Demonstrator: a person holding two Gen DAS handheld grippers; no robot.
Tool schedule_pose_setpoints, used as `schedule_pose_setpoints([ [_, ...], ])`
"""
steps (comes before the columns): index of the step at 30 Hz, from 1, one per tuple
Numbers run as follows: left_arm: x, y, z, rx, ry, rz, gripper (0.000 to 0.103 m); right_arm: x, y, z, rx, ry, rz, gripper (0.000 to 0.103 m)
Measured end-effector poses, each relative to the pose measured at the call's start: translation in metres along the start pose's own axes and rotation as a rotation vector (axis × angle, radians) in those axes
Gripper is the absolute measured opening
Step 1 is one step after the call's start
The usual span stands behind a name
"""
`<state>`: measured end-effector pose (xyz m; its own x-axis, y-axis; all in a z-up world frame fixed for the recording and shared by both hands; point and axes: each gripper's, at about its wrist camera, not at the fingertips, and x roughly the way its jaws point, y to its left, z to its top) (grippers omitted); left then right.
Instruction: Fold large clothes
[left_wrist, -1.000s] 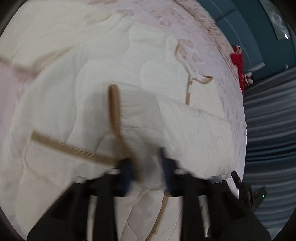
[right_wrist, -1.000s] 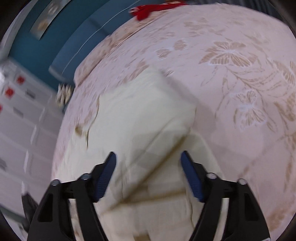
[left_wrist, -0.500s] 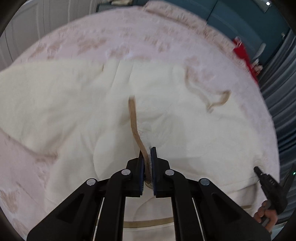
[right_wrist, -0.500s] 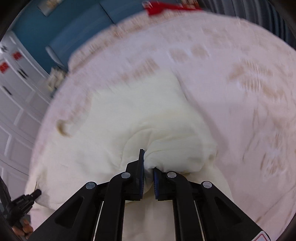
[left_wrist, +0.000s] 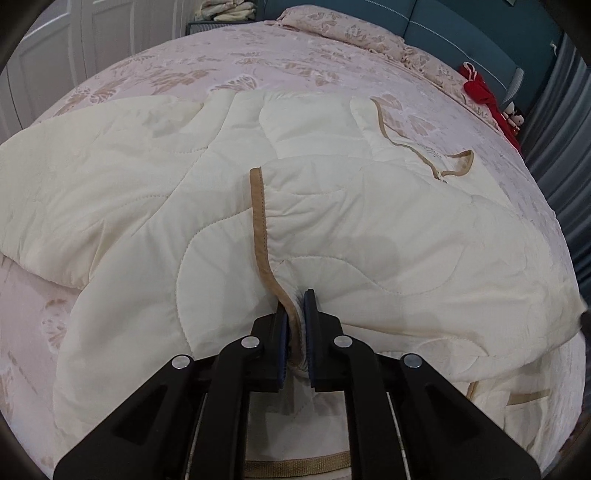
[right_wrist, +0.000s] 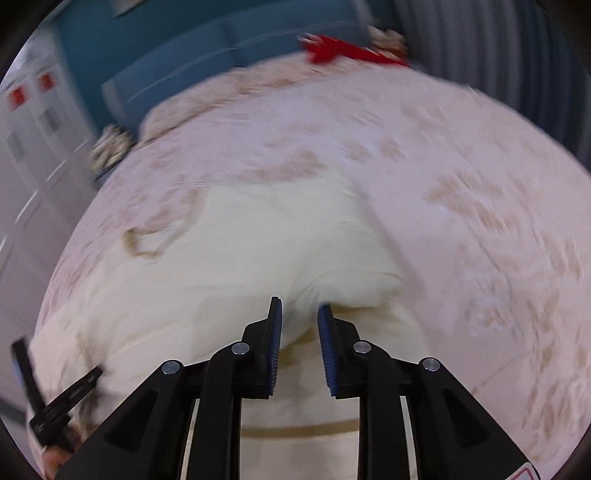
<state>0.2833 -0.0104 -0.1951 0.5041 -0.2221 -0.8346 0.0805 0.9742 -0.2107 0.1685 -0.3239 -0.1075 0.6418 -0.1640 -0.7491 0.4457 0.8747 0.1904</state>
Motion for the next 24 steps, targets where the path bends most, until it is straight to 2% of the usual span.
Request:
schedule_pose_setpoints([
  [2,0.0,-0.002,-0.001,0.011,-0.011,0.009,0.008,-0.01,0.036,0.0,-0.113,-0.03,0.015,0.022],
  [5,-0.001,-0.002,-0.003,0.017,-0.021,0.007,0.008,-0.015,0.07,-0.001,-0.168,-0.04,0.058,0.021],
  [6,-0.001,-0.001,-0.003,0.015,-0.024,0.0,0.008,-0.012,0.083,-0.004,-0.172,-0.01,0.106,0.019],
  [7,-0.001,0.0,-0.004,0.012,-0.026,-0.006,0.008,-0.006,0.098,-0.008,-0.189,0.034,0.155,0.013],
  [10,-0.001,0.004,-0.005,0.0,-0.034,-0.028,0.008,0.025,0.13,-0.028,-0.273,0.136,0.183,0.005],
  [13,-0.002,0.005,-0.007,0.001,-0.047,-0.044,0.008,0.06,0.136,-0.047,-0.269,0.241,0.176,0.002],
  [16,-0.001,0.008,-0.008,-0.008,-0.053,-0.062,0.009,0.079,0.132,-0.061,-0.26,0.27,0.154,0.001],
  [24,0.001,0.013,-0.011,-0.038,-0.081,-0.114,0.009,0.09,0.13,-0.08,-0.282,0.193,0.139,0.0],
])
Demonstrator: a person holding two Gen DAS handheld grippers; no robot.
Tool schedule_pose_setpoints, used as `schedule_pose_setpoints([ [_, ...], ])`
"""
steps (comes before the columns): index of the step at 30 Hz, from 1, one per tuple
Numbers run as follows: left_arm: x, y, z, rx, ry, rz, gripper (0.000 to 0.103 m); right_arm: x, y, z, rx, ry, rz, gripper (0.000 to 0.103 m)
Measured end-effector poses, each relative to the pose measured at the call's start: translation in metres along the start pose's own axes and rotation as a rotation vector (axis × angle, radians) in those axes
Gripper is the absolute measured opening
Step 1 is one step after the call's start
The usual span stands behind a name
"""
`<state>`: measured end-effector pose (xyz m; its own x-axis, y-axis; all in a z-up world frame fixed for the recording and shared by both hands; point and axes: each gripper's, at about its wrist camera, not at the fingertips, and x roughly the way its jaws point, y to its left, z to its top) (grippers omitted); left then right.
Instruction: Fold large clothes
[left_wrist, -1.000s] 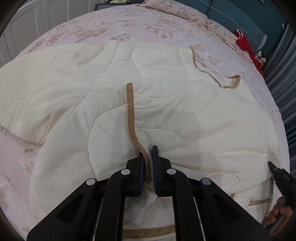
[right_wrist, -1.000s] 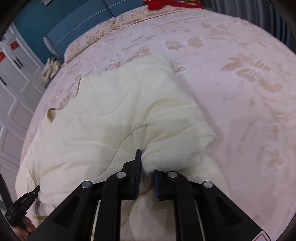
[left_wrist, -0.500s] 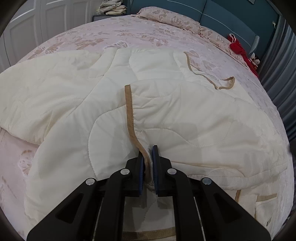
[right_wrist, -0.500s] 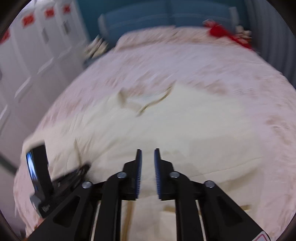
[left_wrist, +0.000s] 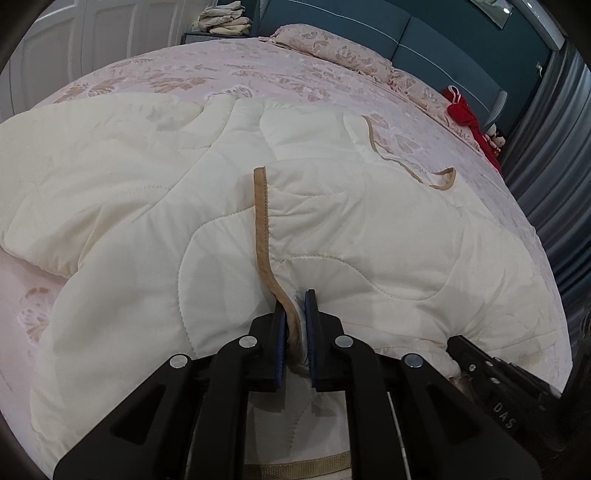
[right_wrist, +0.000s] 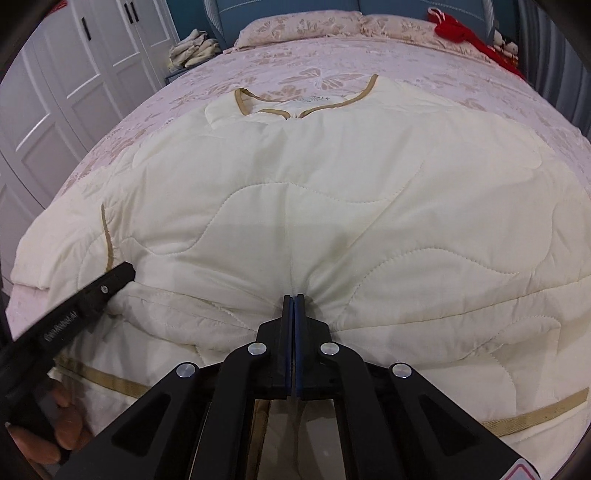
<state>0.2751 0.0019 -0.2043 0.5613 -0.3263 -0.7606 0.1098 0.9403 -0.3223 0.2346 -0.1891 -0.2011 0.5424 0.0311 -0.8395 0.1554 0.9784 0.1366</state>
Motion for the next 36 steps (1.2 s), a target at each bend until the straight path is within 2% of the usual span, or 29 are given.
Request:
schedule_pose_setpoints([
  [4,-0.003,0.007,0.0,-0.034,-0.008,-0.048,0.01,0.002,0.001,-0.005,-0.014,-0.027,-0.014,0.0],
  [6,-0.011,0.016,0.004,-0.089,0.003,-0.088,0.016,0.003,0.004,-0.004,-0.028,-0.035,-0.03,0.0],
  [8,-0.03,0.03,0.008,-0.146,0.002,-0.104,0.029,0.003,0.006,-0.004,-0.036,-0.04,-0.041,0.0],
  [9,-0.047,0.042,0.01,-0.182,-0.025,-0.111,0.033,0.003,0.005,-0.005,-0.037,-0.042,-0.042,0.0],
  [11,-0.082,0.073,0.02,-0.236,-0.098,-0.111,0.052,0.003,0.004,-0.005,-0.034,-0.047,-0.037,0.0],
  [13,-0.108,0.112,0.031,-0.29,-0.157,-0.052,0.064,0.003,0.004,-0.005,-0.036,-0.052,-0.039,0.0],
  [14,-0.12,0.143,0.039,-0.338,-0.178,-0.011,0.066,0.003,0.005,-0.005,-0.04,-0.055,-0.044,0.0],
  [16,-0.129,0.193,0.05,-0.421,-0.191,0.047,0.067,0.002,0.006,-0.005,-0.045,-0.058,-0.051,0.0],
  [17,-0.133,0.228,0.057,-0.478,-0.195,0.105,0.066,0.002,0.006,-0.005,-0.044,-0.06,-0.051,0.0],
  [20,-0.141,0.309,0.07,-0.624,-0.239,0.211,0.066,0.001,0.006,-0.006,-0.043,-0.065,-0.05,0.0],
  [21,-0.142,0.331,0.073,-0.671,-0.246,0.225,0.066,0.001,0.007,-0.006,-0.046,-0.068,-0.054,0.0],
  [24,-0.133,0.389,0.078,-0.822,-0.243,0.217,0.066,0.001,0.009,-0.008,-0.058,-0.075,-0.07,0.0],
  [27,-0.122,0.414,0.076,-0.932,-0.251,0.147,0.049,0.001,0.01,-0.008,-0.062,-0.079,-0.078,0.0],
  [28,-0.12,0.415,0.078,-0.941,-0.252,0.133,0.037,0.001,0.01,-0.008,-0.063,-0.08,-0.079,0.0],
  [29,-0.119,0.413,0.082,-0.931,-0.247,0.127,0.019,0.001,0.011,-0.008,-0.064,-0.082,-0.08,0.0],
  [30,-0.118,0.408,0.088,-0.9,-0.241,0.114,0.01,0.001,0.011,-0.008,-0.063,-0.082,-0.08,0.0],
  [34,-0.14,0.355,0.129,-0.697,-0.281,0.092,0.007,0.001,0.01,-0.008,-0.058,-0.085,-0.074,0.0],
  [36,-0.159,0.304,0.156,-0.562,-0.315,0.054,0.006,0.001,0.009,-0.008,-0.054,-0.087,-0.072,0.0],
])
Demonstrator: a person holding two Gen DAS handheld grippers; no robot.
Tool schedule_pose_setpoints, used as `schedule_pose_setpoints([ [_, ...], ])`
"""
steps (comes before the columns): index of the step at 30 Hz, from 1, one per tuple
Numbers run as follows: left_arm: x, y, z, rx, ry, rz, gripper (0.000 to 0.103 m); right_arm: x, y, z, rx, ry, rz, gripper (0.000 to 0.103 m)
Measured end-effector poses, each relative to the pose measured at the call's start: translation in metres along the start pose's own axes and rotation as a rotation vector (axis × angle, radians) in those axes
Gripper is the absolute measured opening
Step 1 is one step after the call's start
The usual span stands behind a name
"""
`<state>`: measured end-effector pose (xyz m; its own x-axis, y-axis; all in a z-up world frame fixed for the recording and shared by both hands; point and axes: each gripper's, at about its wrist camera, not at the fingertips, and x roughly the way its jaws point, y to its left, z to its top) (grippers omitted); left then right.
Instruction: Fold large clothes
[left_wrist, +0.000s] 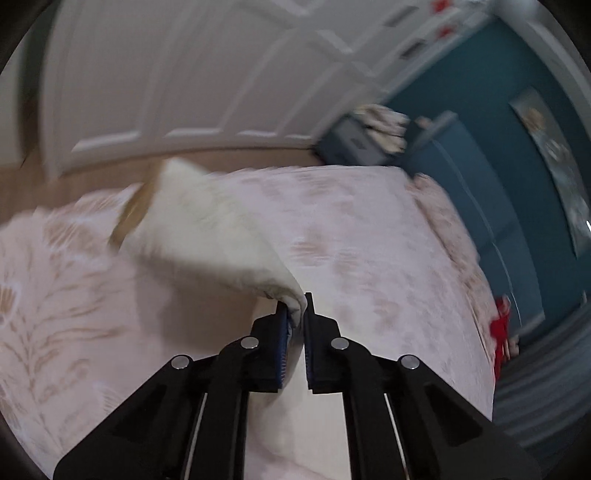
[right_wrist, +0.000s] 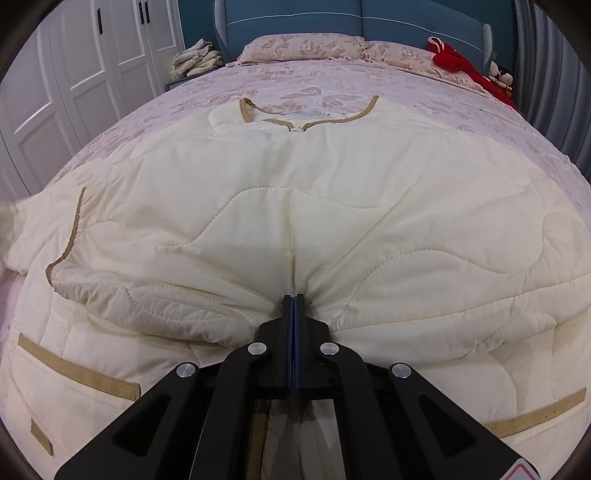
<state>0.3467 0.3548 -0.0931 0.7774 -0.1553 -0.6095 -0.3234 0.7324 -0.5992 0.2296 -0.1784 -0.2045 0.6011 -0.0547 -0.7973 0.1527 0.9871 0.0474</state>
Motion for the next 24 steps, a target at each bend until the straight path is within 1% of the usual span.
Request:
schedule_pose_setpoints([
  [1,-0.008,-0.028,-0.001,0.056,-0.008,-0.034,0.006,0.0,0.0,0.0,0.001,-0.001,0.001,0.0],
  [2,-0.022,-0.072,-0.008,0.142,-0.019,-0.091,0.006,-0.001,0.0,0.0,0.003,-0.002,0.002,0.0],
  [3,-0.029,-0.098,-0.012,0.19,-0.023,-0.125,0.006,-0.001,0.0,0.001,0.005,-0.002,0.004,0.0],
  [4,-0.038,-0.127,-0.021,0.243,-0.026,-0.166,0.006,-0.002,-0.001,0.001,0.009,-0.003,0.008,0.0],
  [5,-0.047,-0.166,-0.036,0.309,-0.022,-0.227,0.006,-0.002,-0.002,0.002,0.014,-0.003,0.013,0.0],
  [6,-0.053,-0.195,-0.051,0.351,-0.013,-0.269,0.006,-0.004,-0.004,0.002,0.023,-0.002,0.023,0.0],
  [7,-0.06,-0.231,-0.072,0.402,0.008,-0.325,0.006,-0.006,-0.006,0.004,0.038,0.0,0.038,0.0],
  [8,-0.06,-0.256,-0.089,0.433,0.032,-0.362,0.006,-0.009,-0.008,0.005,0.052,0.0,0.05,0.0],
  [9,-0.064,-0.276,-0.108,0.463,0.06,-0.393,0.006,-0.016,-0.013,0.006,0.093,0.001,0.072,0.0],
  [10,-0.063,-0.302,-0.136,0.5,0.105,-0.431,0.006,-0.026,-0.02,0.006,0.145,0.002,0.098,0.001],
  [11,-0.061,-0.315,-0.154,0.514,0.133,-0.449,0.007,-0.038,-0.027,0.004,0.187,-0.003,0.123,0.006],
  [12,-0.054,-0.329,-0.182,0.528,0.183,-0.464,0.009,-0.047,-0.032,0.002,0.212,-0.01,0.132,0.011],
  [13,-0.043,-0.339,-0.209,0.532,0.243,-0.482,0.011,-0.063,-0.042,-0.004,0.234,-0.024,0.133,0.021],
  [14,-0.034,-0.341,-0.235,0.529,0.295,-0.486,0.021,-0.076,-0.049,-0.008,0.24,-0.037,0.134,0.03],
  [15,-0.026,-0.342,-0.255,0.528,0.331,-0.476,0.029,-0.085,-0.056,-0.011,0.245,-0.045,0.134,0.035],
  [16,-0.022,-0.338,-0.278,0.519,0.373,-0.467,0.05,-0.097,-0.065,-0.016,0.257,-0.051,0.131,0.042],
  [17,-0.011,-0.33,-0.303,0.491,0.425,-0.456,0.066,-0.106,-0.076,-0.02,0.273,-0.054,0.132,0.047],
  [18,-0.004,-0.321,-0.313,0.463,0.449,-0.436,0.069,-0.111,-0.084,-0.022,0.289,-0.054,0.136,0.049],
  [19,0.002,-0.312,-0.315,0.427,0.465,-0.428,0.071,-0.116,-0.093,-0.023,0.31,-0.055,0.143,0.055],
  [20,0.007,-0.296,-0.317,0.367,0.486,-0.43,0.074,-0.118,-0.1,-0.022,0.325,-0.057,0.146,0.058],
  [21,0.011,-0.279,-0.314,0.297,0.497,-0.429,0.076,-0.118,-0.108,-0.02,0.351,-0.06,0.147,0.059],
  [22,0.014,-0.263,-0.307,0.221,0.489,-0.422,0.078,-0.116,-0.116,-0.015,0.377,-0.063,0.156,0.059],
  [23,0.018,-0.247,-0.296,0.159,0.473,-0.414,0.079,-0.114,-0.119,-0.012,0.389,-0.065,0.164,0.059],
  [24,0.019,-0.223,-0.284,0.068,0.448,-0.397,0.079,-0.107,-0.124,-0.003,0.419,-0.066,0.176,0.059],
])
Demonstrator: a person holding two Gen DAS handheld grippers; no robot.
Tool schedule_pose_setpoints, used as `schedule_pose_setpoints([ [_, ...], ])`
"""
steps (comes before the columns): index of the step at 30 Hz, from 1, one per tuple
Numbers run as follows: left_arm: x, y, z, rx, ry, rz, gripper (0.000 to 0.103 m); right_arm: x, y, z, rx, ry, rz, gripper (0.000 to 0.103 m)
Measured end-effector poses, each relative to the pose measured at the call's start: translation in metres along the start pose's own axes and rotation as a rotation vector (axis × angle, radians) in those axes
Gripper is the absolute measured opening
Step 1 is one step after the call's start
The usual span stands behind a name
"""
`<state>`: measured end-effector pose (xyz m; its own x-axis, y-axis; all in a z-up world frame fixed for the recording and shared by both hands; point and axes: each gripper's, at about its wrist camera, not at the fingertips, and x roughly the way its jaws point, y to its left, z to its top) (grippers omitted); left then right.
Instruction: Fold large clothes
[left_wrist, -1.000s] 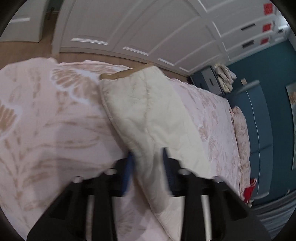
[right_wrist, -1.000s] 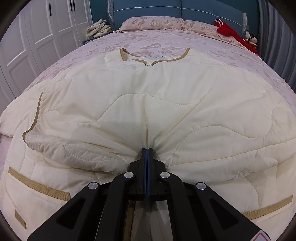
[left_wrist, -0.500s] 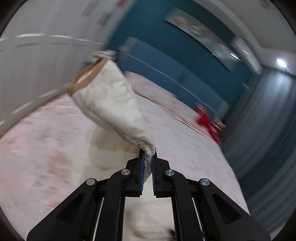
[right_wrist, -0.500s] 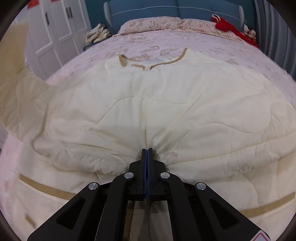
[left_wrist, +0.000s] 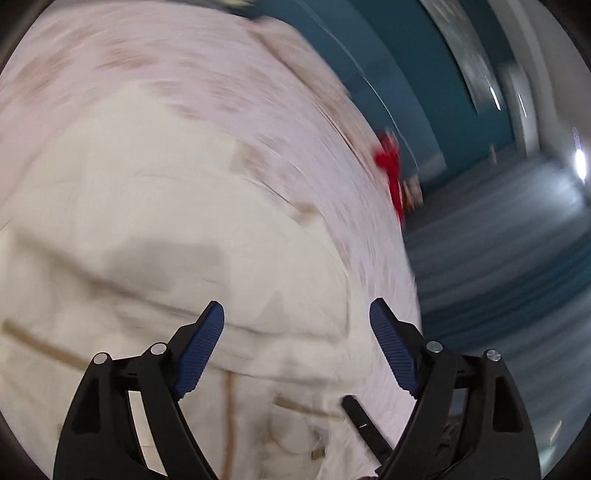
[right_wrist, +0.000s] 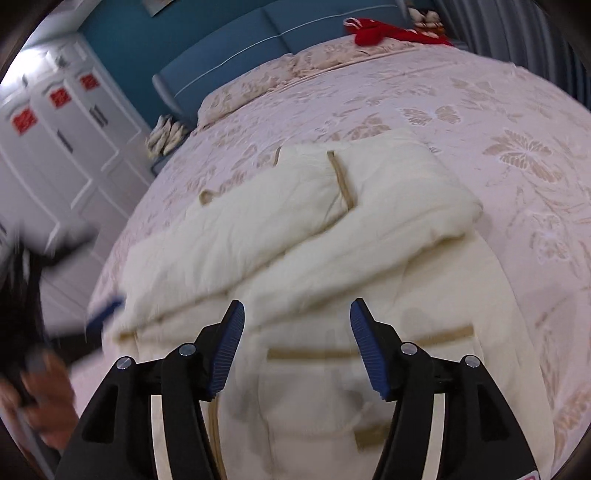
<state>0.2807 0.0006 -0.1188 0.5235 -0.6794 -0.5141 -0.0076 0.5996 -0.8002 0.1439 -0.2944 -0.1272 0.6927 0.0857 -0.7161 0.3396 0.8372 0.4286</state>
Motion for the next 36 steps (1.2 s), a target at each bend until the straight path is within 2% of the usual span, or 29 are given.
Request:
schedule_pose_setpoints([
  [3,-0.029,0.064,0.026,-0.215,-0.09,0.018,0.078,0.018,-0.005,0.021,0.051,-0.011,0.001,0.059],
  [6,-0.036,0.11,0.039,-0.381,-0.109,-0.008,0.075,0.042,-0.013,0.043,0.122,-0.017,-0.012,0.059],
  [10,-0.032,0.148,0.04,-0.547,-0.13,-0.099,0.057,0.08,-0.026,0.058,0.267,0.038,-0.009,0.057],
  [11,-0.032,0.155,0.04,-0.58,-0.14,-0.116,0.048,0.086,-0.024,0.061,0.28,0.048,0.012,0.041],
  [12,-0.031,0.159,0.038,-0.606,-0.147,-0.119,0.043,0.09,-0.021,0.064,0.271,0.061,0.02,0.028],
  [13,-0.033,0.166,0.041,-0.626,-0.155,-0.124,0.034,0.093,-0.014,0.069,0.247,0.078,0.032,0.006],
  [14,-0.034,0.171,0.038,-0.642,-0.159,-0.113,0.028,0.089,-0.006,0.076,0.22,0.063,0.052,0.006],
  [16,-0.04,0.175,0.044,-0.644,-0.171,-0.087,0.021,0.062,0.009,0.091,0.179,-0.025,0.116,0.004],
  [18,-0.045,0.171,0.043,-0.611,-0.177,-0.066,0.02,0.023,0.018,0.106,0.161,-0.119,0.184,0.004],
  [19,-0.043,0.167,0.045,-0.577,-0.159,-0.05,0.016,0.003,0.02,0.113,0.147,-0.165,0.209,0.004],
  [21,-0.035,0.155,0.043,-0.518,-0.114,-0.008,0.013,-0.021,0.022,0.12,0.11,-0.201,0.219,0.003],
  [22,-0.032,0.151,0.04,-0.491,-0.109,0.025,0.011,-0.027,0.021,0.119,0.081,-0.203,0.187,0.003],
  [25,-0.031,0.139,0.037,-0.45,-0.142,0.101,0.007,-0.019,-0.002,0.103,0.039,-0.151,0.059,0.003],
  [29,-0.034,0.129,0.04,-0.351,-0.17,0.232,0.005,0.04,-0.03,0.062,0.001,0.008,-0.12,0.003],
  [32,-0.037,0.133,0.042,-0.299,-0.175,0.3,0.005,0.066,-0.031,0.042,-0.05,0.051,-0.175,0.003],
  [36,-0.033,0.136,0.035,-0.223,-0.157,0.367,0.005,0.077,-0.035,0.036,-0.08,0.065,-0.21,0.001],
])
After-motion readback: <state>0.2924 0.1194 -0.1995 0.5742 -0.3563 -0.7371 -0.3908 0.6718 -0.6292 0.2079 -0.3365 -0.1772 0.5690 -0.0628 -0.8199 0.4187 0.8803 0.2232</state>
